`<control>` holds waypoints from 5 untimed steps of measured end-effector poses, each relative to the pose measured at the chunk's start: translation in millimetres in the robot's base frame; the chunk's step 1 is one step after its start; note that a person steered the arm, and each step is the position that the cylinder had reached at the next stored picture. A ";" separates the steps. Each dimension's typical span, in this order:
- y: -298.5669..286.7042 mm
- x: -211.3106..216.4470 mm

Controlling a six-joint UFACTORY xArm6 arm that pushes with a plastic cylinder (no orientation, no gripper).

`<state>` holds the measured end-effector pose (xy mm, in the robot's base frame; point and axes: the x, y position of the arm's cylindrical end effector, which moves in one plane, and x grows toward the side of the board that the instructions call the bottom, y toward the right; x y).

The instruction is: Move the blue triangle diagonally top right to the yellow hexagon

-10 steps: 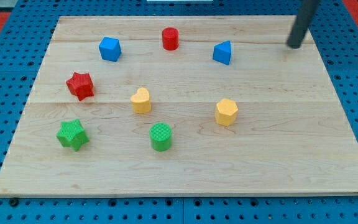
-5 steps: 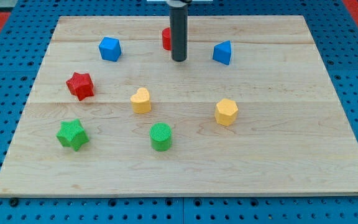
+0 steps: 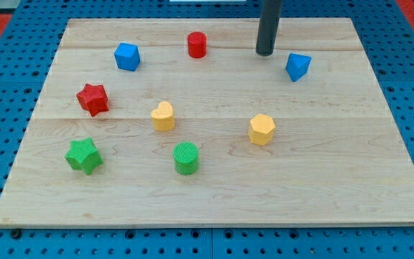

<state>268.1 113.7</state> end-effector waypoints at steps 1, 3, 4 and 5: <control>20.1 45.9; 49.8 2.7; 73.0 58.8; 46.0 68.1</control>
